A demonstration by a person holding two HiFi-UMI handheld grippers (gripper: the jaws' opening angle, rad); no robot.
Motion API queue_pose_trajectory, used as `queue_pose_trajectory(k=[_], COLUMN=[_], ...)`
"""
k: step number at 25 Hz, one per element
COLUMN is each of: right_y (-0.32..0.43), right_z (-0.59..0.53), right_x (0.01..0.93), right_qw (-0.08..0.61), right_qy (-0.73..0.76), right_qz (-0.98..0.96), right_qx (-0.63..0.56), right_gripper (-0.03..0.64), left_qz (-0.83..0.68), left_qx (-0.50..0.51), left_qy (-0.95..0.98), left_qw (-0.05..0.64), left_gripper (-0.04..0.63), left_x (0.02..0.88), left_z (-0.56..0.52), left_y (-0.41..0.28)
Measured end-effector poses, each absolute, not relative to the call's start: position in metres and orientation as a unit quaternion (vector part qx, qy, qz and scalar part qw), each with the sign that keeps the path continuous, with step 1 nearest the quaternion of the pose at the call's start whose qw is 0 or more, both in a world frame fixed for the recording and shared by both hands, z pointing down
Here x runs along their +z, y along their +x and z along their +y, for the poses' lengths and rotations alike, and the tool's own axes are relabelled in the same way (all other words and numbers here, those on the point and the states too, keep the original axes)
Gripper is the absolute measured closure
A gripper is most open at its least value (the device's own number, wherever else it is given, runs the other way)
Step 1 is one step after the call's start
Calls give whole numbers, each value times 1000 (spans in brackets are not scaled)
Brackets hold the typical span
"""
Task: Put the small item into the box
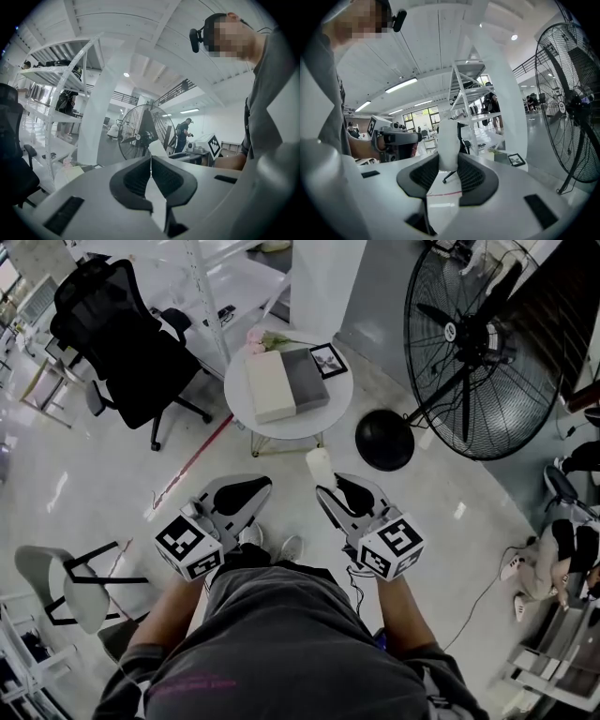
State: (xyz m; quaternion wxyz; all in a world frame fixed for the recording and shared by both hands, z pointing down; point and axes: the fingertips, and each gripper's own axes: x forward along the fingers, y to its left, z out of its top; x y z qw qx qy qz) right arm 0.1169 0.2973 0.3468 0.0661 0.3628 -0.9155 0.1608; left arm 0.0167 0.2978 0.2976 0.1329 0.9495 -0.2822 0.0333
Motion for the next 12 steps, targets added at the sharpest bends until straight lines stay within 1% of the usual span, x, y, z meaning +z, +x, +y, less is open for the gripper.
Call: queue_pose_trajectory(k=[12], right_y=[127], right_z=[267], right_x=[354], right_qw=[74], right_qy=[370], right_qz=[-911], right_qx=[165], right_gripper=[488], left_qz=[-283], left_qx=[28], left_qy=[948], left_qw=[140], left_gripper=[572], left_x=[306], left_z=[264], left_y=[19])
